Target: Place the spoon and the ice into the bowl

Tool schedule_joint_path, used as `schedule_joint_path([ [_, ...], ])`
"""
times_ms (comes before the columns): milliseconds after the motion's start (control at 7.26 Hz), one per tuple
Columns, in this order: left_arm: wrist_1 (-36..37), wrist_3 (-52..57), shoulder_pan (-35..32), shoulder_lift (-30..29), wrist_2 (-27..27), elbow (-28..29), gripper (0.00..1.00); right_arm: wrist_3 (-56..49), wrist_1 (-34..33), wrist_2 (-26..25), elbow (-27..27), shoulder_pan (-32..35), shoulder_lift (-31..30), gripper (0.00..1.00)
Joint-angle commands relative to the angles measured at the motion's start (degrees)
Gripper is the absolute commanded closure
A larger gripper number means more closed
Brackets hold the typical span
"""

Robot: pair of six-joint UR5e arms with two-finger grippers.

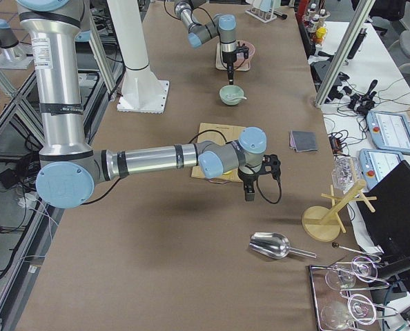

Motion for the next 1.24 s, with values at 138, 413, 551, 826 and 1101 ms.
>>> schedule_joint_path([
  [138, 0.9, 9.6, -5.7, 13.8, -3.2, -9.8, 0.02, -0.1, 0.1, -0.1, -0.1, -0.1, 0.6, 0.0],
  [413, 8.9, 28.4, -16.3, 19.6, -10.1, -13.8, 0.02, -0.9, 0.0, 0.0, -0.4, -0.1, 1.2, 0.0],
  [551, 11.0, 35.8, -21.9, 20.9, -14.2, -14.0, 0.02, -0.9, -0.3, -0.1, -0.4, -0.1, 1.6, 0.0],
  [826, 10.5, 51.4, -31.2, 29.7, -19.2, -14.1, 0.02, -0.9, -0.5, -0.1, -1.3, -0.1, 2.6, 0.0],
  [1101, 10.3, 55.0, -36.5, 37.3, -19.9, -14.1, 0.02, -1.0, -0.5, -0.1, -1.4, 0.2, 2.6, 0.0],
])
